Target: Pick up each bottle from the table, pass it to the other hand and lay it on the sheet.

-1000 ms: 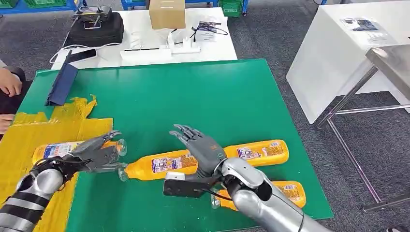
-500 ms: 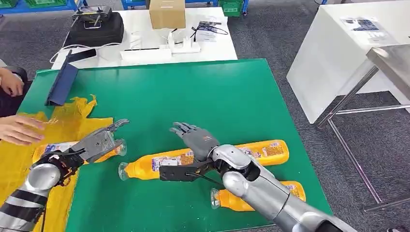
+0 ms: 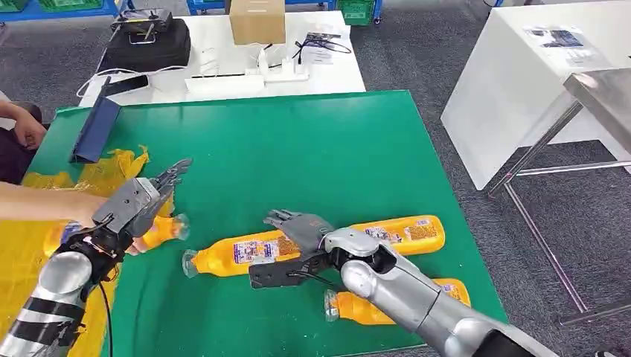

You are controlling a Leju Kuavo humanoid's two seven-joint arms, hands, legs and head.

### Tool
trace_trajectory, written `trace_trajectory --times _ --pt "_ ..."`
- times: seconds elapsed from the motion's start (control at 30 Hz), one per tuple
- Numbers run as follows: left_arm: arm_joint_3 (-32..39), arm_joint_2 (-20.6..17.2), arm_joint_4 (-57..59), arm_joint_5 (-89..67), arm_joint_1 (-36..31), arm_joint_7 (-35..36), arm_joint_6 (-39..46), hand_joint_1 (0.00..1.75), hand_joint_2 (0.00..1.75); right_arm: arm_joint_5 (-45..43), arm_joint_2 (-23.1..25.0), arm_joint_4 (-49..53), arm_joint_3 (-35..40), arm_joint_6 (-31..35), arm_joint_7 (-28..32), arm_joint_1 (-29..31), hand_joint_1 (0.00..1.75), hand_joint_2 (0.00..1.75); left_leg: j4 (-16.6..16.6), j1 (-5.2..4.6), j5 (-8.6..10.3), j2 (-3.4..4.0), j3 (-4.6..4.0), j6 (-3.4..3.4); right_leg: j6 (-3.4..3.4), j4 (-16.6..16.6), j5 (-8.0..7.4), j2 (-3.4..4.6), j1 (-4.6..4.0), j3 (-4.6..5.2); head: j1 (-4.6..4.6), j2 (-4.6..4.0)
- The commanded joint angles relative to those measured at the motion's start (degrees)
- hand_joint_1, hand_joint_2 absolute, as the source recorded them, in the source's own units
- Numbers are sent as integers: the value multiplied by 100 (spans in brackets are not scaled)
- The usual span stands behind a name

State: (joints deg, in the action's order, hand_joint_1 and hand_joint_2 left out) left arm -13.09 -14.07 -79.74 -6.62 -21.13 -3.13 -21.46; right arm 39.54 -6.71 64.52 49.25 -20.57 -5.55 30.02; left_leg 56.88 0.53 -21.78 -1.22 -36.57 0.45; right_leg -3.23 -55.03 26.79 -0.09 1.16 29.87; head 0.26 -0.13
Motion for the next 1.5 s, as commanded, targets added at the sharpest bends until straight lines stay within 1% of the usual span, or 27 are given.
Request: trace_trajectory --times 0.03,0.17,0.2,0.27,0.3,0.33,0.37,0.4,0.43,0.5,0.57,0.63,0.7,0.77,0.83,1.03,1.07,1.1,1.13,1.17,1.23,1.27,1.3,1.33,1.4,1.43,1.5 --pt "26 447 188 112 -287 4 -62 0 0 34 297 -1681 974 -195 171 340 0 175 0 3 -1 4 13 -1 13 3 1 -3 -6 -16 0 0" --pt "-140 527 202 176 -383 -52 -100 0 0 238 544 -2333 1235 -88 217 207 0 175 -1 7 -2 3 16 -1 13 5 2 -6 -9 -18 0 0" --pt "-204 621 153 268 -498 -21 -183 0 0 377 656 -2450 1385 -81 258 188 0 175 -2 10 -2 -2 20 -1 15 9 3 -12 -12 -24 0 0" --pt "-253 721 -35 402 -573 294 -154 0 0 443 735 -2451 1437 -158 106 145 5 175 -3 12 -2 -5 26 -2 15 11 4 -17 -13 -27 0 0" --pt "-258 667 -41 427 -508 259 -143 0 0 465 697 -2522 1435 -138 79 81 175 175 1 12 -1 -5 21 -2 10 7 3 -14 -12 -16 0 0" --pt "-260 688 -53 507 -521 187 -164 0 0 567 698 -2594 1516 -101 97 54 175 175 3 11 -2 -13 27 -1 16 6 8 -25 -12 -23 2 0" --pt "-269 687 -61 545 -515 161 -143 0 0 630 640 -2706 1642 -178 338 115 175 175 -1 13 -2 -9 37 -2 20 10 7 -24 -14 -29 0 0" --pt "-257 659 -87 587 -455 140 -127 0 0 699 632 -2882 1599 -33 181 102 175 175 -7 11 0 -3 41 -2 14 15 2 -16 -12 -29 0 0" --pt "-250 715 -110 699 -498 141 -137 0 0 785 604 -2971 1724 -109 462 198 175 175 -5 13 0 3 45 -2 19 14 1 -14 -14 -30 0 0" --pt "-301 819 -224 726 -589 307 -77 0 0 850 594 -3137 1717 -72 588 339 175 175 2 10 -2 1 47 -1 16 8 4 -19 -11 -10 2 0" --pt "-278 790 -308 772 -488 420 29 0 0 893 543 -3199 1648 7 539 376 175 175 -1 9 -6 19 60 -8 13 7 1 5 -8 13 0 0" --pt "-196 695 -300 747 -280 182 113 0 0 945 499 -3324 1510 291 521 335 175 175 2 13 1 21 55 -9 24 3 -3 2 -14 18 0 0" --pt "100 791 -474 850 -8 142 271 0 0 802 533 -3236 1018 834 169 253 175 175 -17 7 2 29 82 -7 22 20 -8 10 -8 -1 0 0" --pt "474 952 -933 773 368 198 663 0 0 525 555 -2700 194 1635 -475 -54 175 175 -10 5 -2 32 84 -6 21 12 -5 13 -6 -4 0 0" --pt "525 935 -1113 770 488 235 662 0 0 558 518 -2490 161 1551 -597 -105 175 175 -10 8 -6 46 86 -6 27 16 -9 26 -10 -6 0 0" --pt "522 967 -1096 764 431 283 659 0 0 576 499 -2403 146 1522 -627 -151 175 175 1 8 0 24 67 -2 34 4 -10 9 -10 6 0 0" --pt "647 1063 -1143 750 495 290 841 0 0 449 508 -2239 -123 1825 -649 -291 175 175 -1 7 0 24 71 -2 32 5 -9 11 -8 2 0 0" --pt "993 1259 -1474 870 766 225 1204 0 0 33 538 -1688 -691 2274 -452 -637 175 175 -1 5 1 26 69 -2 34 4 -9 11 -7 5 0 0" --pt "1232 1358 -1758 851 962 168 1559 0 0 -329 553 -1064 -1110 2574 -284 -946 175 175 -4 6 0 27 73 -2 30 8 -10 15 -8 0 0 0" --pt "1455 1433 -2105 915 1198 146 1860 0 0 -757 561 -128 -1495 2812 -92 -1357 175 175 -5 4 -3 29 74 -1 33 9 -7 15 -7 -2 0 0" --pt "1583 1560 -2365 996 1051 299 2215 0 0 -1089 942 1160 -1951 2847 -224 -1549 175 175 2 4 -12 43 67 -3 34 3 -4 31 -8 5 2 0" --pt "1558 1574 -2436 1025 1075 404 2301 0 0 -1145 1016 1687 -2057 2854 -328 -1647 175 175 13 6 -16 48 50 -4 36 -9 -1 35 -10 17 0 0" --pt "1503 1559 -2446 1347 1201 485 2195 0 0 -1282 1040 2189 -2169 2841 -298 -1790 175 175 21 2 -14 46 20 -4 33 -23 0 36 -6 -4 2 0" --pt "1388 1497 -2434 1514 1316 616 2075 0 175 -1524 1026 2518 -2244 2808 -199 -1922 175 175 34 3 -20 54 11 -3 36 -37 6 42 -8 8 2 0" --pt "1125 1483 -2577 1593 1601 618 1934 0 175 -1727 907 3084 -2232 2728 16 -2143 175 175 41 1 -23 63 0 -4 36 -49 11 47 -9 14 2 0" --pt "1011 1499 -2669 1647 1711 594 1871 0 175 -1753 860 3243 -2181 2673 70 -2198 175 175 8 -3 -2 43 -9 0 20 -18 -8 32 -5 27 0 0" --pt "777 1503 -2821 1796 1866 592 1782 0 175 -1740 805 3381 -2008 2592 129 -2230 175 175 9 -1 -7 21 2 4 20 -15 5 5 -4 10 -2 0"
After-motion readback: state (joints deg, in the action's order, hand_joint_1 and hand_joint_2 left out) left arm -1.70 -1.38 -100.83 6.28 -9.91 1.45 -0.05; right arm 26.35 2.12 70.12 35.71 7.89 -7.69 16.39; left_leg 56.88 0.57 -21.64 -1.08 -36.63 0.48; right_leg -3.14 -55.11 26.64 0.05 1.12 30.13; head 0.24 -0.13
